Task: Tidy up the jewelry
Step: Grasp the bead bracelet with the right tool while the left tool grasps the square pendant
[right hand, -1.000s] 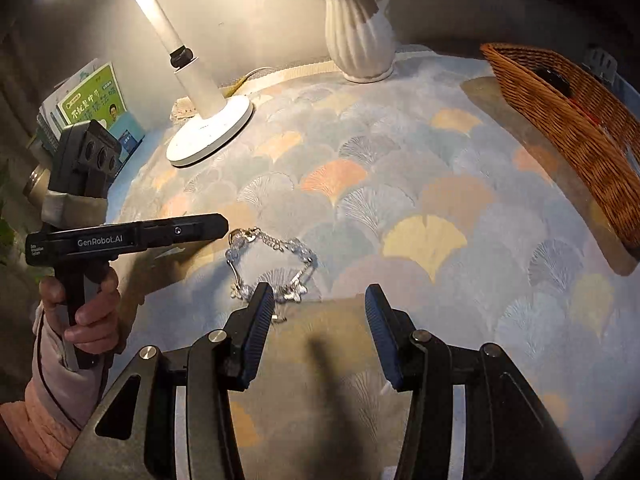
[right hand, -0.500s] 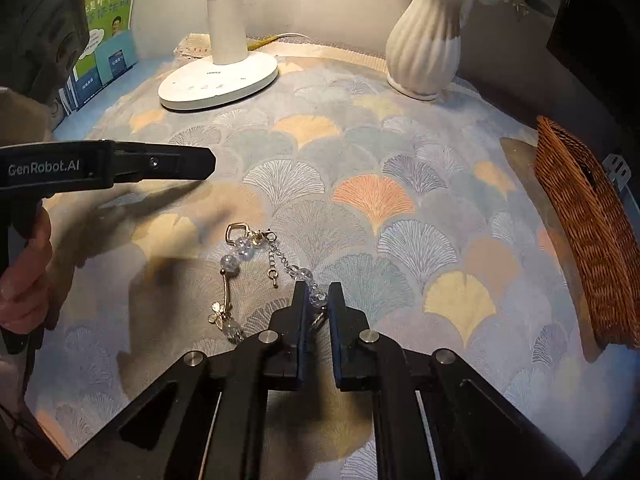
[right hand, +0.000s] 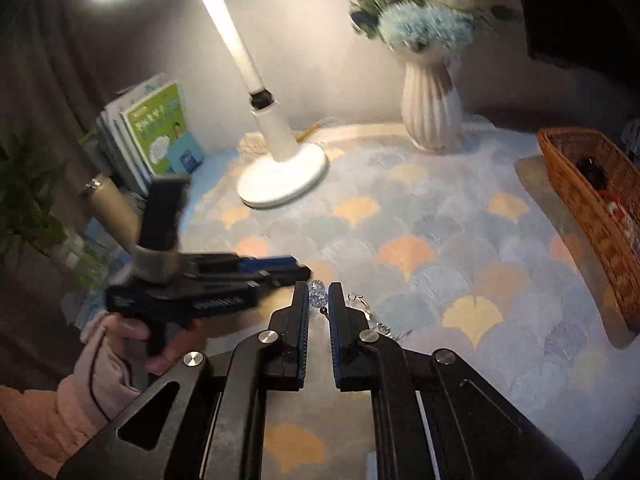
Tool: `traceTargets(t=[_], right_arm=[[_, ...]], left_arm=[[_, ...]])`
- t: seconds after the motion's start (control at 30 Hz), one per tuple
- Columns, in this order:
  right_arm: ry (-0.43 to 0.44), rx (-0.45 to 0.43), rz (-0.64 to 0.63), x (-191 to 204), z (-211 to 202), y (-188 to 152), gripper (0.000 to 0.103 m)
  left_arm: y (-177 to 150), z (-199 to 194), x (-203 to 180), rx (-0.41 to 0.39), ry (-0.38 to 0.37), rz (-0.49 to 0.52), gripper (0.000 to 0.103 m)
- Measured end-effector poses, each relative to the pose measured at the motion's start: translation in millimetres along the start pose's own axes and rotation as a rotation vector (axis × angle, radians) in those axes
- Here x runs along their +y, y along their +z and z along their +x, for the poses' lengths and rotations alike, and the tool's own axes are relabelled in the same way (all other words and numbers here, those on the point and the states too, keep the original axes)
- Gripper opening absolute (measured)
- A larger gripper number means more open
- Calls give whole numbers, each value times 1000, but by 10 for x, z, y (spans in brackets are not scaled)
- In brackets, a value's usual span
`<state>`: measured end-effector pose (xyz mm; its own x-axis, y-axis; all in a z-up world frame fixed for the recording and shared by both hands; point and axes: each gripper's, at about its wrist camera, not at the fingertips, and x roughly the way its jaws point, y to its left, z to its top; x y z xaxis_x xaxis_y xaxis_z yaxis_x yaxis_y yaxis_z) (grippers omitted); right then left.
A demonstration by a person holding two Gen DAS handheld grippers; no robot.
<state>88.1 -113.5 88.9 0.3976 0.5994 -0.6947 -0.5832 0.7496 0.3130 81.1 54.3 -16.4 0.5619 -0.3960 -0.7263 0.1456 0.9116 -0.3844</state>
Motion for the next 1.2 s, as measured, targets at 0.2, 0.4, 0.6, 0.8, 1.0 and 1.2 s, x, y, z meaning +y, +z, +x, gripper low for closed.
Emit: traceTargets(t=[0.2, 0.4, 0.6, 0.8, 1.0, 1.2], right_arm=[[-71, 37, 29, -151, 16, -28, 11], [-148, 74, 173, -709, -13, -392, 11], [-238, 108, 307, -1307, -35, -656, 11], [-193, 84, 330, -1462, 10, -795, 11], [-86, 41, 357, -1560, -36, -880, 11], [-21, 31, 387, -1626, -54, -914, 12]], left_arm=[[-5, -12, 26, 1, -13, -9, 28], [-52, 45, -174, 25, -20, 85, 28], [-169, 59, -579, 82, -119, 223, 28], [-145, 336, -782, 158, -107, 197, 27], [-32, 408, -811, 117, -43, 184, 28], [-51, 387, -858, 124, 27, 211, 28]])
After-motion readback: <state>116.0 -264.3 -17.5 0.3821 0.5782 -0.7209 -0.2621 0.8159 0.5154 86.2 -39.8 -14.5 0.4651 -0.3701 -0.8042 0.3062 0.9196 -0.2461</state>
